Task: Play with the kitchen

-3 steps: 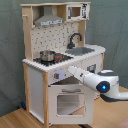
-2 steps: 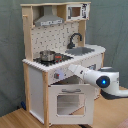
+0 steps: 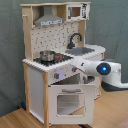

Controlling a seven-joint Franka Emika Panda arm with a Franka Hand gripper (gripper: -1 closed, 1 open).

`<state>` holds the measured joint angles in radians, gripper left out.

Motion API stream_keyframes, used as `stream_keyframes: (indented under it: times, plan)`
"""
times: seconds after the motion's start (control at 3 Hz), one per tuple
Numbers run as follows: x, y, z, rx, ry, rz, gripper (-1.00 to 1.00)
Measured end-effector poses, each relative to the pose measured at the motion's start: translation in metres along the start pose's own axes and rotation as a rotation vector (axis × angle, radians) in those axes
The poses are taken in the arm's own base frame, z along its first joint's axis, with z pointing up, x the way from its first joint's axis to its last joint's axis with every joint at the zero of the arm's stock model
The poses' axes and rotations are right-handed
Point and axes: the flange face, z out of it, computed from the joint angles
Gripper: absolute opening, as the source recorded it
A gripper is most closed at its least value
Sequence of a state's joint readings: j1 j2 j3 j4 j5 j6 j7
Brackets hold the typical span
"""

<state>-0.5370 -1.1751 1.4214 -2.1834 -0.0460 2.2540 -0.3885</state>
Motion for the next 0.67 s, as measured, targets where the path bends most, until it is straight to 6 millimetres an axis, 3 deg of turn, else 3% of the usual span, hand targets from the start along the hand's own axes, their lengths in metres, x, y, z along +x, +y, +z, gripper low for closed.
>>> stream_keyframes:
  times: [0.33, 0.67]
  plan:
    - [-0.009, 0.004, 0.005, 0.112, 0.000, -0.009, 1.00]
    - [-0.016, -0.006, 0.015, 0.234, -0.004, -0.027, 1.00]
